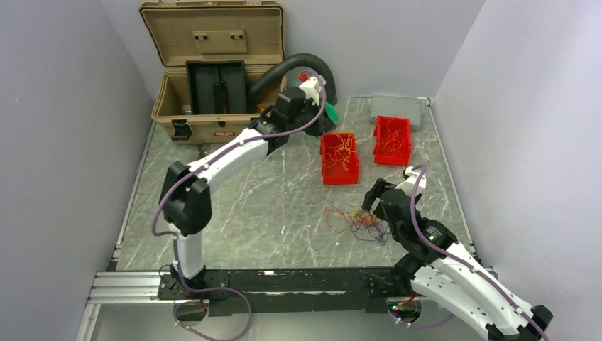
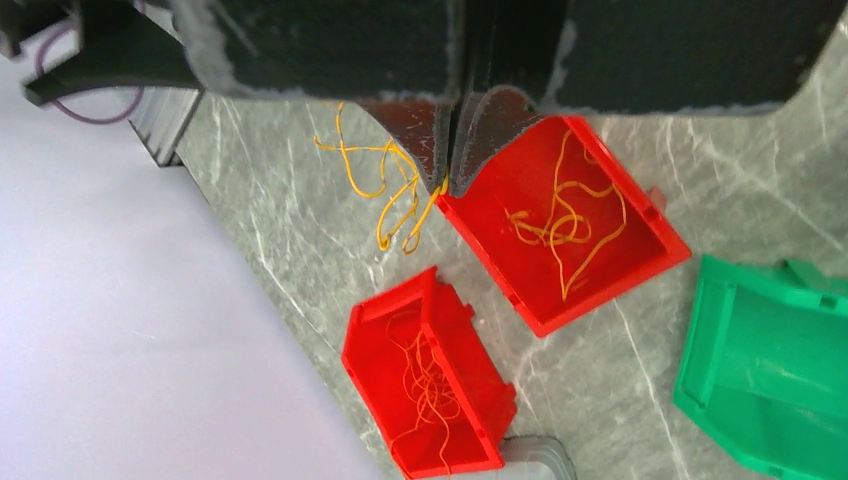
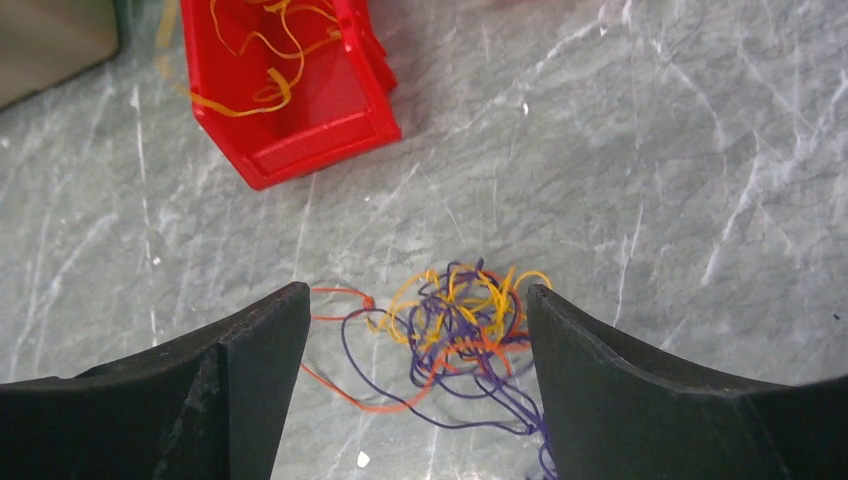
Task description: Untangle the cables
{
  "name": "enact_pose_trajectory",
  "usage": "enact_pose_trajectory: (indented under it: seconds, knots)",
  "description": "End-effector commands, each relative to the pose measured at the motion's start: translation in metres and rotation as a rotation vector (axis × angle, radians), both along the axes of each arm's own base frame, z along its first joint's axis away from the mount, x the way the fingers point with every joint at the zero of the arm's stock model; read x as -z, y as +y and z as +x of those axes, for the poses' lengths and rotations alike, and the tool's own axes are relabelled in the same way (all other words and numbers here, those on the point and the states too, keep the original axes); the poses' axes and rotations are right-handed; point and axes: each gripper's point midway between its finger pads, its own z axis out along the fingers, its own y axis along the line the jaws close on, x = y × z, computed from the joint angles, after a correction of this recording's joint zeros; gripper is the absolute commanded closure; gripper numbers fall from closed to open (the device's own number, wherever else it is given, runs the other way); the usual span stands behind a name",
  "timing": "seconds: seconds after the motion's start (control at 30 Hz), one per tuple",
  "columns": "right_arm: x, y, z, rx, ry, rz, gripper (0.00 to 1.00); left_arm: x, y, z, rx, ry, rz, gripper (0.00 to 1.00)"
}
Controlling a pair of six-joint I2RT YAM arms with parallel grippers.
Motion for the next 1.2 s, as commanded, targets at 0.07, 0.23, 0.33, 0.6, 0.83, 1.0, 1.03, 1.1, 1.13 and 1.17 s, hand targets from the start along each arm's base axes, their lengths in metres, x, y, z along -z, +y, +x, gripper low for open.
enact_pose_trajectory:
  seconds: [0.07,0.23,0.33,0.6,0.83,1.0,1.03,1.1,1.13,1.17]
  knots:
    - [-0.034,-0.012,0.003,0.040,-0.107,0.017,0.19,0.013,-0.020,0.038,-0.026,-0.041,0.071,1.00]
    - [-0.033,-0.012,0.002,0.040,-0.108,0.020,0.19,0.063,-0.013,0.057,-0.101,-0.010,0.202,1.00]
    - [-0.031,-0.012,0.001,0.037,-0.105,0.021,0.19,0.088,-0.011,0.059,-0.117,0.005,0.251,1.00]
    - [-0.028,-0.007,0.006,0.024,-0.093,0.004,0.19,0.137,-0.031,0.045,-0.040,0.096,0.312,0.96]
    - [-0.022,-0.001,0.009,0.012,-0.068,-0.004,0.17,0.124,-0.024,0.038,-0.007,0.092,0.358,0.36]
    - [-0.009,0.022,0.014,-0.091,-0.008,-0.010,0.16,0.069,-0.002,0.023,0.014,0.000,0.281,0.04]
    - [-0.008,0.027,0.015,-0.106,0.011,-0.009,0.16,0.058,0.004,0.018,0.014,-0.016,0.265,0.01]
    - [-0.004,0.034,0.018,-0.124,0.040,-0.015,0.16,0.039,0.018,0.010,0.003,-0.046,0.241,0.00]
    - [-0.003,0.038,0.019,-0.141,0.047,-0.018,0.16,0.028,0.026,0.006,-0.010,-0.063,0.231,0.00]
    - [-0.002,0.041,0.020,-0.155,0.048,-0.022,0.16,0.020,0.033,0.002,-0.022,-0.078,0.225,0.01]
